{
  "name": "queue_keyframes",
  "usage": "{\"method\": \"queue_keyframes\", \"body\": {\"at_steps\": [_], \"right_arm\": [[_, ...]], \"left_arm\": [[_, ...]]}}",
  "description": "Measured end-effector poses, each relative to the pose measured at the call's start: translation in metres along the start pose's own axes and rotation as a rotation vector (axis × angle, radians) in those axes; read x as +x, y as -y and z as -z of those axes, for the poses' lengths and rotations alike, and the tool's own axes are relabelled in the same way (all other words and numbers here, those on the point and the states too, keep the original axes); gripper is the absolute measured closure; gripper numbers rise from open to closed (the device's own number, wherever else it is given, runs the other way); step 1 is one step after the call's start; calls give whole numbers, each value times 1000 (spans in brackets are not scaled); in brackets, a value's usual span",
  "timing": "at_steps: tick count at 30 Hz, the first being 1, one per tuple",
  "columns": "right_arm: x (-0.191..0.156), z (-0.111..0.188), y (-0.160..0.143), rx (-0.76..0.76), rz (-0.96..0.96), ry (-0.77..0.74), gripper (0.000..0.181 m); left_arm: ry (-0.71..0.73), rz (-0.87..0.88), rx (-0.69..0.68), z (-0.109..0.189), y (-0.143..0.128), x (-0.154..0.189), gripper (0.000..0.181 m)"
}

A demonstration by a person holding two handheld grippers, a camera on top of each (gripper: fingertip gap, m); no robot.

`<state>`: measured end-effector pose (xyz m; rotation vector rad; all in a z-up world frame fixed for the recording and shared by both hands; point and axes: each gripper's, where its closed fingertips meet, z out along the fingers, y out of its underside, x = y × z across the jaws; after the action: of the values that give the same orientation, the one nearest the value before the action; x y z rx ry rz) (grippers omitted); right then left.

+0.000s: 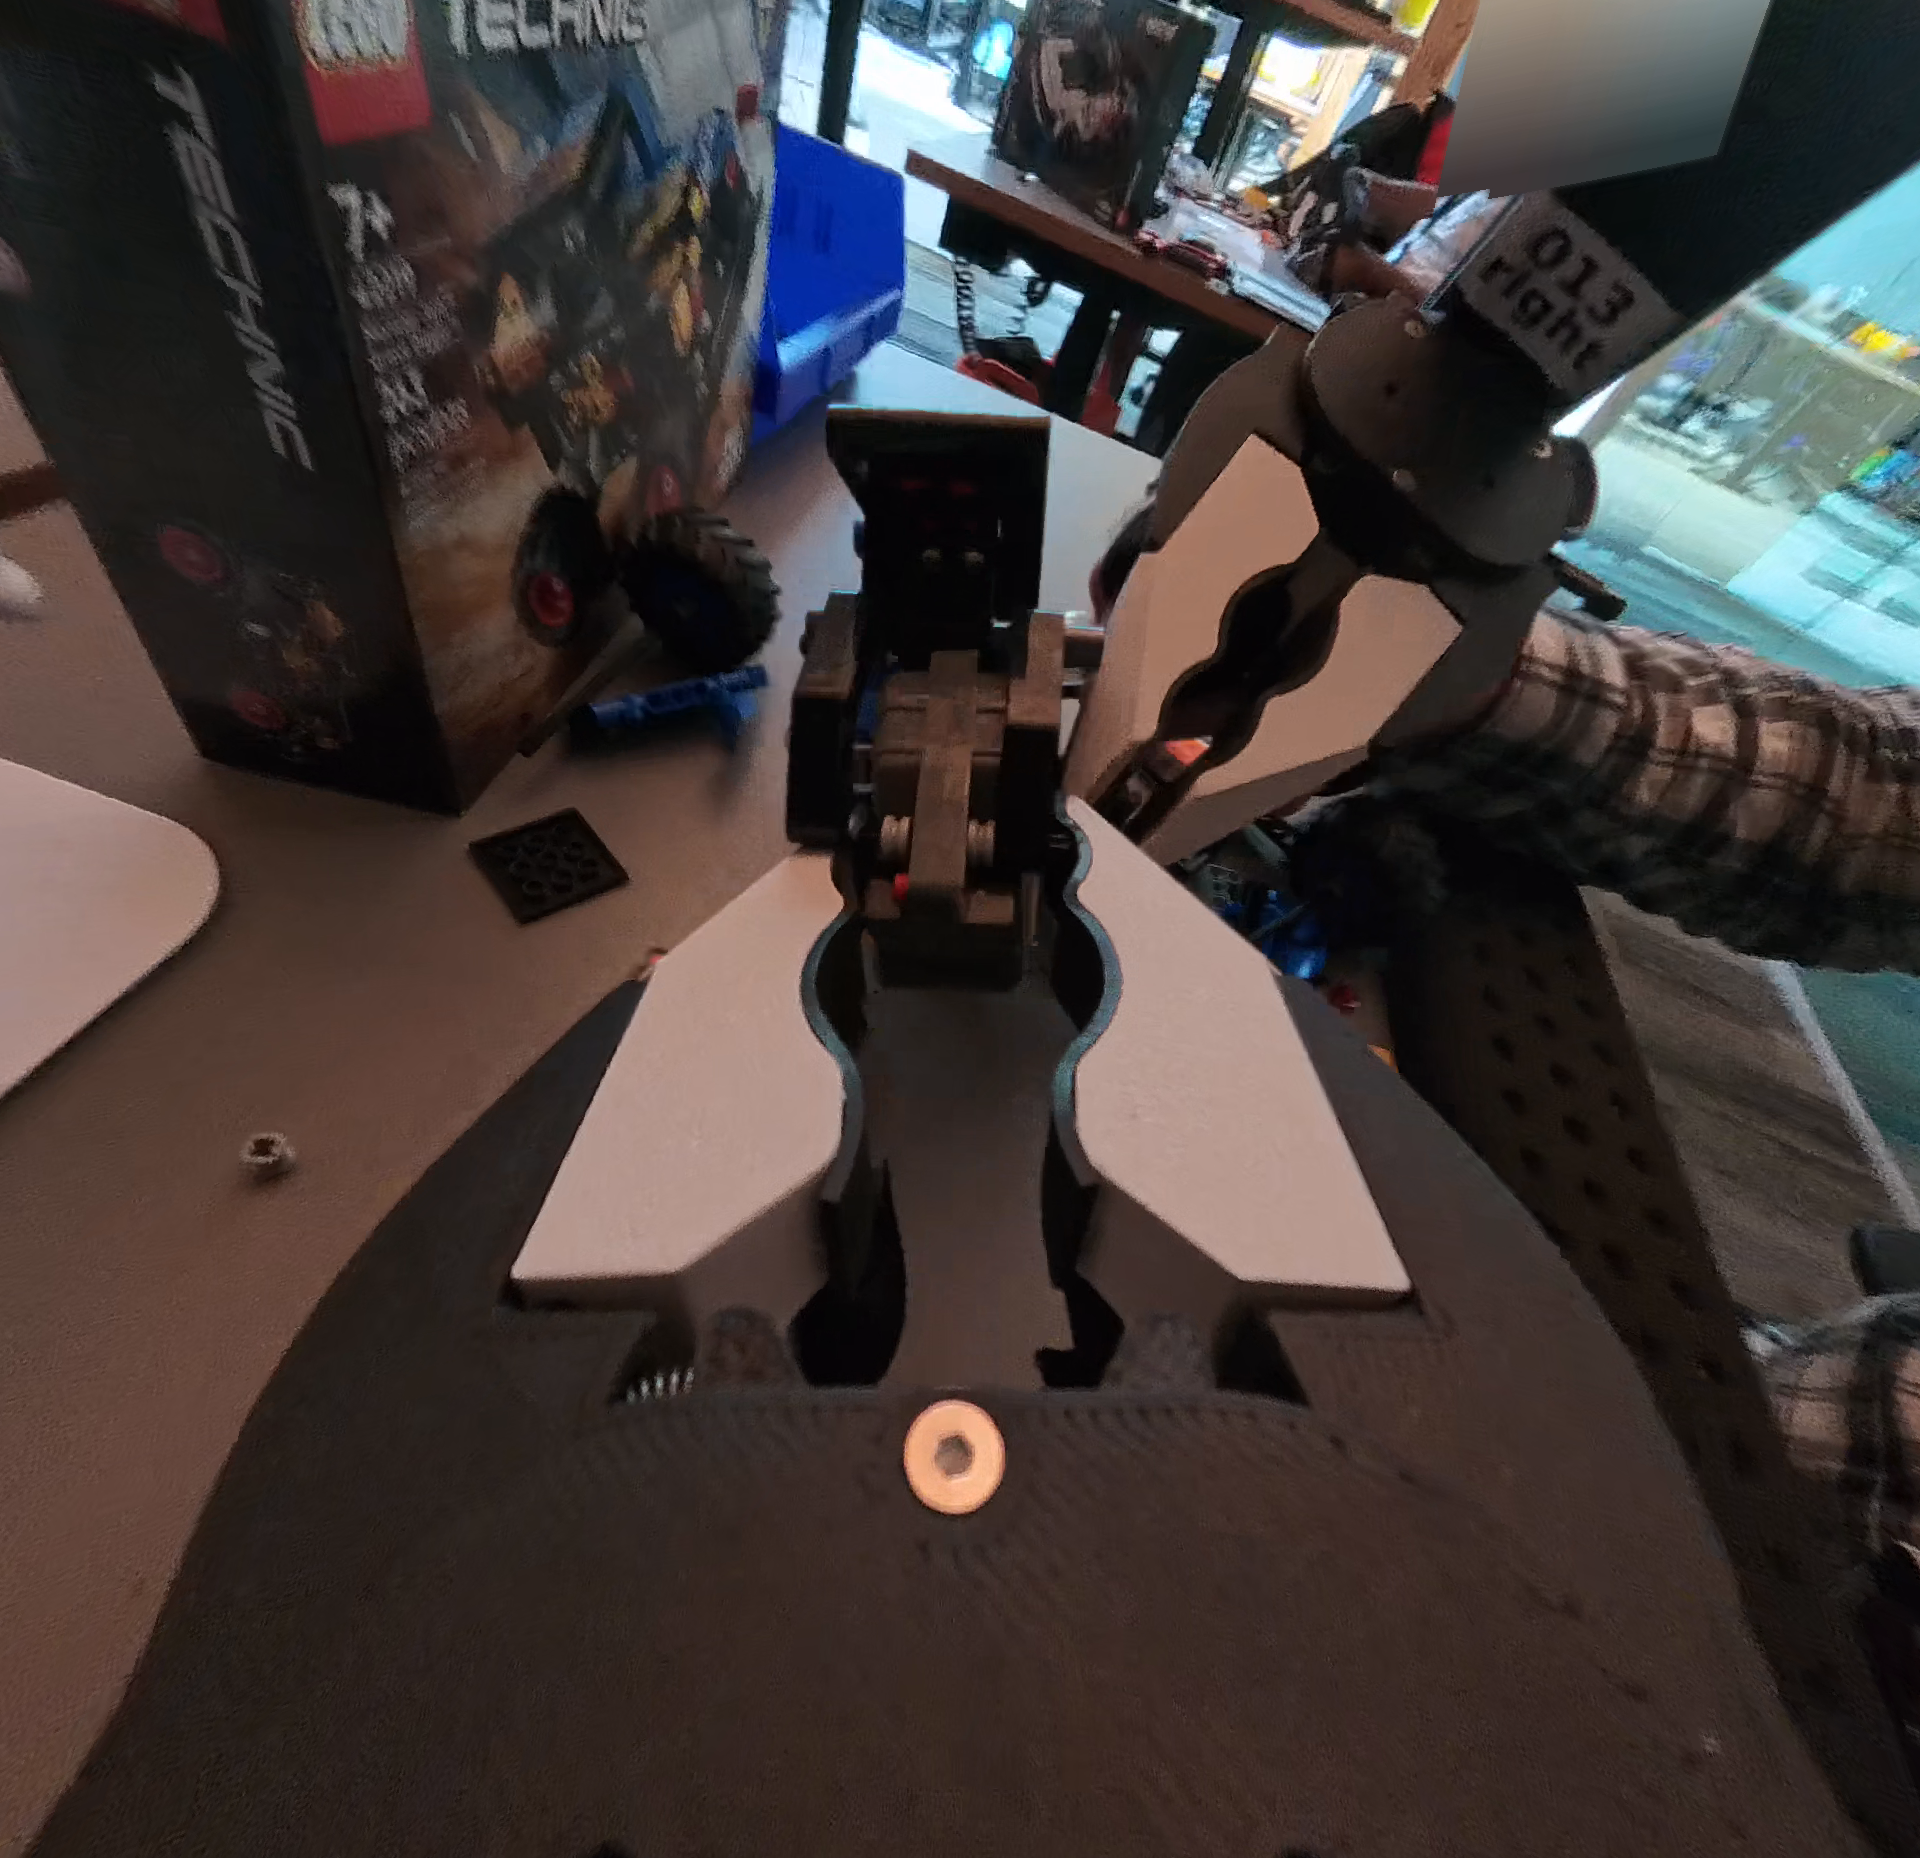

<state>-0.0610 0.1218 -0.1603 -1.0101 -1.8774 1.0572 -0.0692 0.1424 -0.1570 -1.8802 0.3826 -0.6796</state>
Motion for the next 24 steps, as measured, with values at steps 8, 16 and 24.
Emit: {"method": "queue_keyframes", "body": {"at_steps": [8, 16, 24], "right_arm": [[-1, 8, -1, -115, 263, -144, 173], [-7, -6, 9, -249, 700, -353, 166], [-4, -4, 16, -182, 554, -362, 167]], "left_arm": [[-36, 53, 6, -2, 0, 8, 150], [0, 161, 33, -5, 7, 6, 151], [20, 238, 91, -5, 13, 3, 151]]}}
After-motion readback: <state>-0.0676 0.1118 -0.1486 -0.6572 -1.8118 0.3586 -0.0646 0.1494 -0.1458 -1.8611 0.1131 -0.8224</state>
